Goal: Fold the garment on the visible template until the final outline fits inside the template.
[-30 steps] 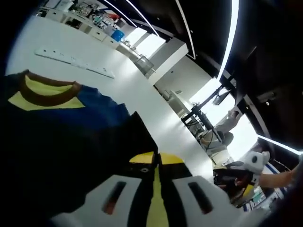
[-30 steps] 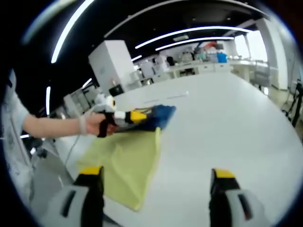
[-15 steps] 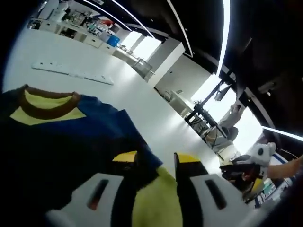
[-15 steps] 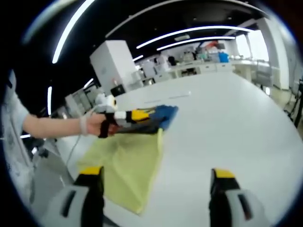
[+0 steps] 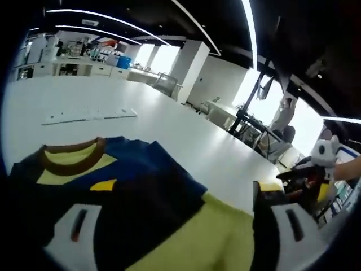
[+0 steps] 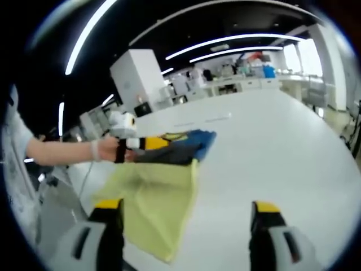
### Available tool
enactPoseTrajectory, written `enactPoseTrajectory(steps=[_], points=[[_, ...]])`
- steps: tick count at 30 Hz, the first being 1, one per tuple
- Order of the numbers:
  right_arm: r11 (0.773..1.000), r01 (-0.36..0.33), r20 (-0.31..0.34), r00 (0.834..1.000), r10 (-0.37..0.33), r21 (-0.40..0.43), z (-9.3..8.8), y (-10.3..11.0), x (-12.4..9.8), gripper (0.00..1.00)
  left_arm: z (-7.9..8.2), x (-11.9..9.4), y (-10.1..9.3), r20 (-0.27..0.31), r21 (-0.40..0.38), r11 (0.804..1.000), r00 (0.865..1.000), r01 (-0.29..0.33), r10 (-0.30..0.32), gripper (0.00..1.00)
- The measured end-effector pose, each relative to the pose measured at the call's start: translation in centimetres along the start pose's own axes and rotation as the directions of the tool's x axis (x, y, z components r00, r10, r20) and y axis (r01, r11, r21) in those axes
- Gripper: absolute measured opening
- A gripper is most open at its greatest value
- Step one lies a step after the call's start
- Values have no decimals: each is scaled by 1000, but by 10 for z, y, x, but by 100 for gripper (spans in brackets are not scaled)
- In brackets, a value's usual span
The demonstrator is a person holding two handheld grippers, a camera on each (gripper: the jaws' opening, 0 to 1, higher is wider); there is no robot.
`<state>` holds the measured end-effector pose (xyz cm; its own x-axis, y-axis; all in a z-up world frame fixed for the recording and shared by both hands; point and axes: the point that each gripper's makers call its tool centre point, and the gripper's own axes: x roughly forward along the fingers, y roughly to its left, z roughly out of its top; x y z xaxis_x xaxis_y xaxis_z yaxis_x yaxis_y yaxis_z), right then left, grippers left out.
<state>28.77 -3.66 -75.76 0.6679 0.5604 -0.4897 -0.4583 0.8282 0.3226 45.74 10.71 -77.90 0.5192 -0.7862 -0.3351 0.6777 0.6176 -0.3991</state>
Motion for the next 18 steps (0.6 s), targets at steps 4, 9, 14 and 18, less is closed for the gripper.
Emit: enactPoseTrajectory(steps=[4, 9, 14, 18], points=[[1000, -6, 3, 1000, 6, -25, 6, 1, 2, 93, 4, -9, 1, -1, 22, 1000, 1000, -1, 1, 98], [999, -14, 20, 1000, 14, -39, 13, 5, 5, 93, 8, -32, 10, 14, 30, 999, 1000, -13, 13, 97], [998, -23, 24, 999, 24, -60, 17, 10, 9, 92, 10, -57, 14, 24, 23, 999, 999, -47, 46, 94], [997, -31, 30, 999, 33, -74, 22, 15, 11, 92, 8, -79, 19, 29, 26, 997, 997, -71, 70, 93]])
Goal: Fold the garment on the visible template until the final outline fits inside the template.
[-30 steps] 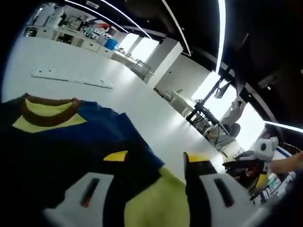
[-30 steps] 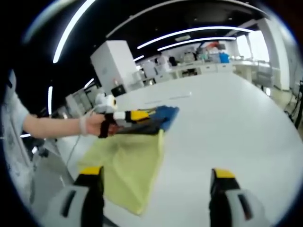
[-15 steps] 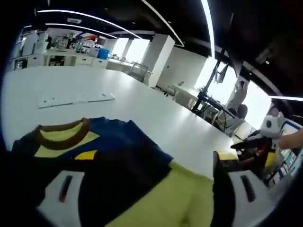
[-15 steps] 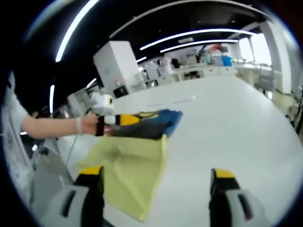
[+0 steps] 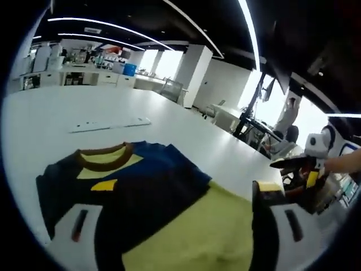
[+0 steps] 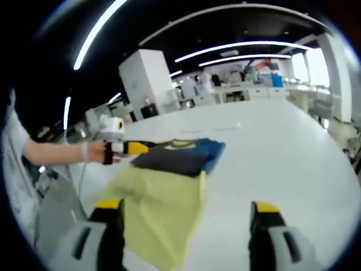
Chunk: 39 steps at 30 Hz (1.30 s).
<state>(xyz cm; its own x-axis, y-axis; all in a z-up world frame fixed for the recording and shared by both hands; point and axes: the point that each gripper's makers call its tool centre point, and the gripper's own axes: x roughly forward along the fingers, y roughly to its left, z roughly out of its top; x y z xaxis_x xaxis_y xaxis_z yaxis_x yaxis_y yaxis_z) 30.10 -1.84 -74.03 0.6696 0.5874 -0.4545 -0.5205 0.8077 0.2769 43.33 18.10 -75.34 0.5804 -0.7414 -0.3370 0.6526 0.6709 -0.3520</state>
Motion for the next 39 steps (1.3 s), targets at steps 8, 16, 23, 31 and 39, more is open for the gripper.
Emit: enactPoseTrajectory(steps=[8, 16, 23, 31, 39], points=[[999, -20, 5, 1000, 21, -36, 8, 12, 3, 92, -7, -42, 10, 14, 5, 999, 999, -34, 34, 91], [997, -39, 19, 999, 40, -61, 13, 17, 6, 92, -19, -91, 19, 18, 11, 996, 996, -88, 88, 90], [996, -48, 13, 999, 49, -70, 11, 19, 7, 91, -31, -123, 20, 7, 21, 993, 994, -113, 113, 88], [996, -46, -2, 999, 46, -78, 6, 18, 6, 91, -53, -150, 22, -18, 20, 990, 990, -140, 141, 87], [996, -47, -24, 999, 45, -76, -1, 19, 5, 90, -72, -173, 22, -62, 16, 988, 986, -153, 153, 84]])
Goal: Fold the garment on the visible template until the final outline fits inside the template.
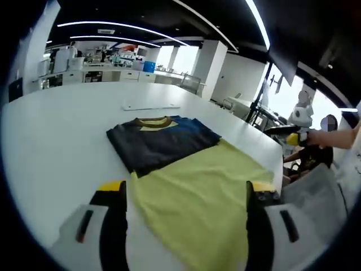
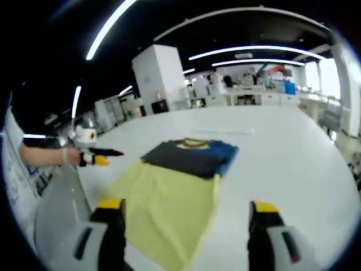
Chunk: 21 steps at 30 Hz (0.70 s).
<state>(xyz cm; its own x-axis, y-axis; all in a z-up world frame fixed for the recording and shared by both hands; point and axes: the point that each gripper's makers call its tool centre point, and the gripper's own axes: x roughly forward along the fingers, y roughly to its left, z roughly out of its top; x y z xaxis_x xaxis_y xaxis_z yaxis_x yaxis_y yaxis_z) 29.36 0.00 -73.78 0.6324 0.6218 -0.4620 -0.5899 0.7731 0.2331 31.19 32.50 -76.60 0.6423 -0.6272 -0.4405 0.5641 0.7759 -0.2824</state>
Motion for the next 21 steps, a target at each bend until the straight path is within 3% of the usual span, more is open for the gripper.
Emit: enactPoseTrajectory(steps=[5, 10, 16, 21], points=[[1000, -2, -24, 1000, 2, -4, -9, 1, -1, 87, -11, -14, 3, -8, -38, 999, 1000, -10, 9, 83], [1000, 4, -58, 998, -3, 5, -25, 0, -3, 86, -34, -27, 1, -68, -85, 996, 998, 2, -8, 78], [1000, 13, -88, 996, -12, 20, -42, 1, -9, 84, -51, -42, 8, -84, -100, 995, 996, -14, 5, 75], [999, 17, -116, 993, -12, 43, -56, -1, -15, 79, -62, -53, 2, -107, -104, 994, 994, -22, 11, 70]])
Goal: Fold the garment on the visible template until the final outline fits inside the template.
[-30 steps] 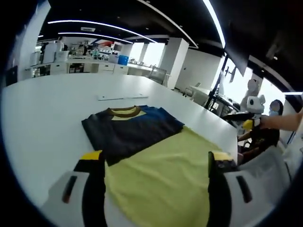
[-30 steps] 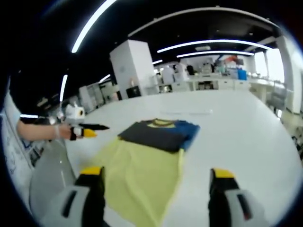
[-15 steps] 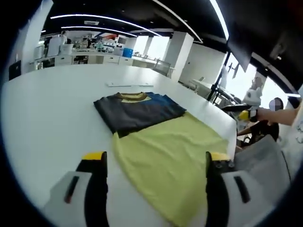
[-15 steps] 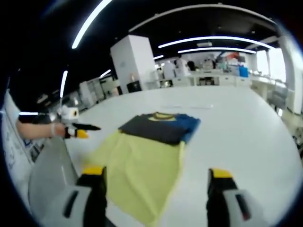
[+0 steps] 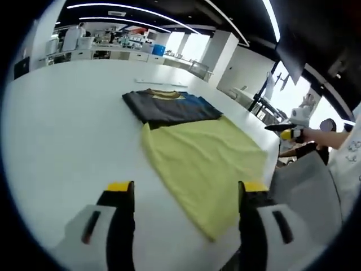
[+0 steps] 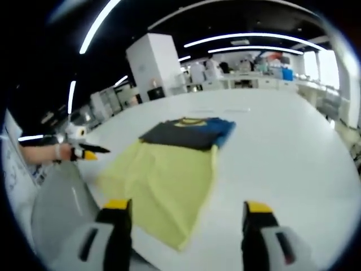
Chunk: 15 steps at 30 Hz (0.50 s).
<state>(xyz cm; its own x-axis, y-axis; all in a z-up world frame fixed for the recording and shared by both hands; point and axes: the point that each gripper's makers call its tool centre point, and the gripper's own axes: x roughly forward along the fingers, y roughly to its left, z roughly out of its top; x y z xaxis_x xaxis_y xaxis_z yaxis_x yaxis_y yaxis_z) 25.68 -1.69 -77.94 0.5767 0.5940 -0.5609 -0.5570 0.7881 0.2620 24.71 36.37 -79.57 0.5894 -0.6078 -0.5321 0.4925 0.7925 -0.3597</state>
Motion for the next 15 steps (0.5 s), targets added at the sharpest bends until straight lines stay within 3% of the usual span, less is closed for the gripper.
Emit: enactPoseTrajectory(steps=[3, 7, 11, 15], points=[[1000, -3, -40, 999, 4, 3, -12, 0, -2, 73, -11, -5, -7, -20, -30, 999, 1000, 18, -19, 58], [1000, -17, -84, 996, 18, 19, -27, 3, -3, 65, -32, -9, -7, -79, -36, 999, 996, 27, -30, 53], [996, -36, -117, 992, 45, 84, -43, 4, -3, 53, -42, -13, -11, -109, -79, 996, 992, 49, -57, 39], [994, -34, -144, 988, 49, 102, -53, 5, -1, 48, -49, -15, -15, -133, -115, 991, 987, 70, -86, 28]])
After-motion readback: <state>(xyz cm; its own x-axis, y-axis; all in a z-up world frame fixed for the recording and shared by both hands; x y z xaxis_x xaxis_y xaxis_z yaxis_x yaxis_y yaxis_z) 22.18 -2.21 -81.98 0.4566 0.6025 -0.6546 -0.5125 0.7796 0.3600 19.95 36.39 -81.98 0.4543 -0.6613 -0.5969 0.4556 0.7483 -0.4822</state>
